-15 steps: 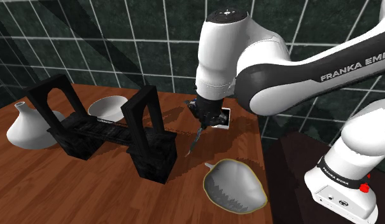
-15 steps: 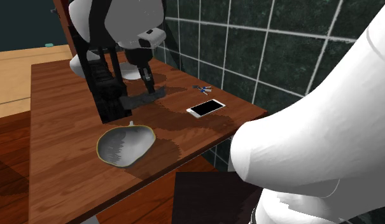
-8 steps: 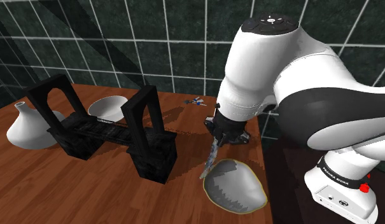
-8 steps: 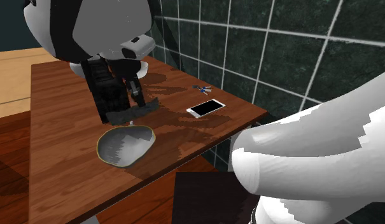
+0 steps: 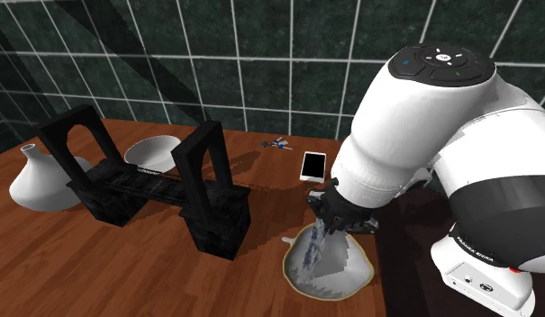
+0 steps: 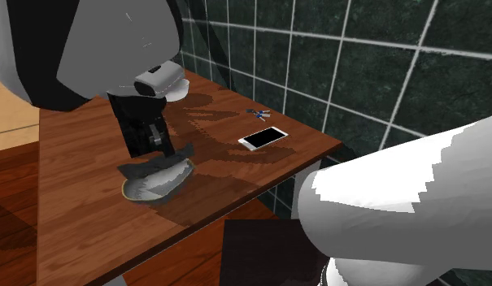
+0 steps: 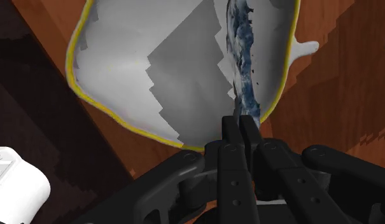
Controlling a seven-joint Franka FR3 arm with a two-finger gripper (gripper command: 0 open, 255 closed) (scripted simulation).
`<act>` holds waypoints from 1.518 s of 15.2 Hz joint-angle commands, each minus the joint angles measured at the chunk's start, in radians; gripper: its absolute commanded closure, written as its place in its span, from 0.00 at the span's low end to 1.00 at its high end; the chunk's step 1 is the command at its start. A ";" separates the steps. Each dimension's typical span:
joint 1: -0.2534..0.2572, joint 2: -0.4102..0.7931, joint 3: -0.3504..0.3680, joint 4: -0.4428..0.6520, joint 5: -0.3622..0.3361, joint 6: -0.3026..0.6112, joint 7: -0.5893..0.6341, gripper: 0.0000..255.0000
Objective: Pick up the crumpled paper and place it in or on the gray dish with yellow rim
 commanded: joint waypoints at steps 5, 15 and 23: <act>-0.017 0.035 0.054 -0.050 0.011 0.087 0.017 1.00; -0.034 0.061 0.090 -0.074 0.014 0.140 0.030 1.00; -0.016 0.039 0.066 -0.056 0.015 0.099 0.026 0.00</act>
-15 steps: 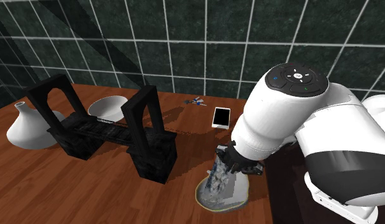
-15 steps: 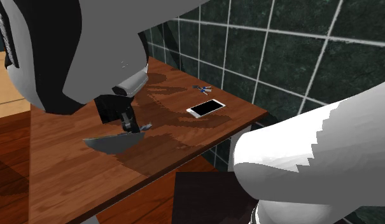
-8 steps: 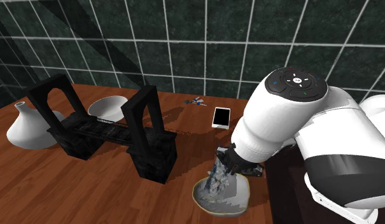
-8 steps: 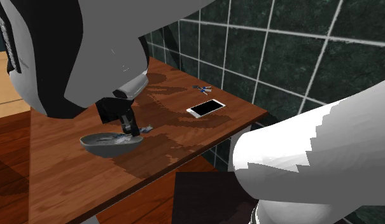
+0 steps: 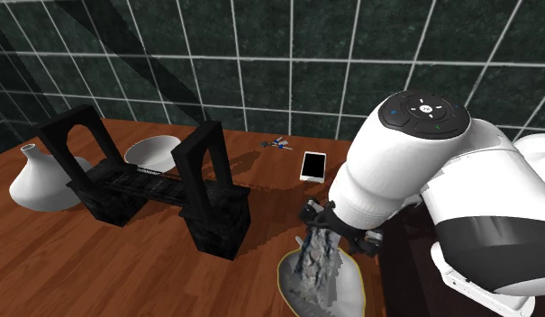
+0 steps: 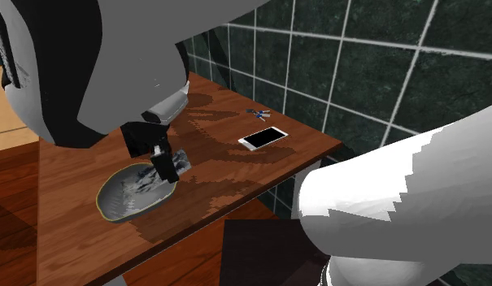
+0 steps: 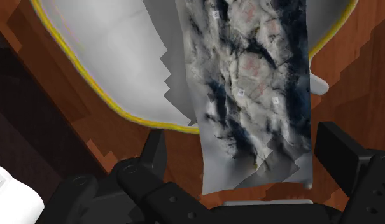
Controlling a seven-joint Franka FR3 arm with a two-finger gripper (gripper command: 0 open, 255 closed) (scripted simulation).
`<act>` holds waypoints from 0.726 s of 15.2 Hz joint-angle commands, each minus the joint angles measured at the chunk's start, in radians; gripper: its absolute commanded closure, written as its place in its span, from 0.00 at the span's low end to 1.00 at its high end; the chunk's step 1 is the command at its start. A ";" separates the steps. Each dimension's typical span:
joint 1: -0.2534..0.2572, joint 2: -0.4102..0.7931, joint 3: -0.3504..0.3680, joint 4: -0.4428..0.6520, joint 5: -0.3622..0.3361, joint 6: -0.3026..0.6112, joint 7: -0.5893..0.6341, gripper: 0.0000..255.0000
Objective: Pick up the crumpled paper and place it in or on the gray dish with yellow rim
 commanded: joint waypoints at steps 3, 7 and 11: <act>0.044 -0.061 -0.071 0.064 -0.005 -0.131 -0.010 0.00; 0.044 -0.061 -0.071 0.064 -0.005 -0.131 -0.010 0.00; 0.044 -0.061 -0.071 0.064 -0.005 -0.131 -0.010 0.00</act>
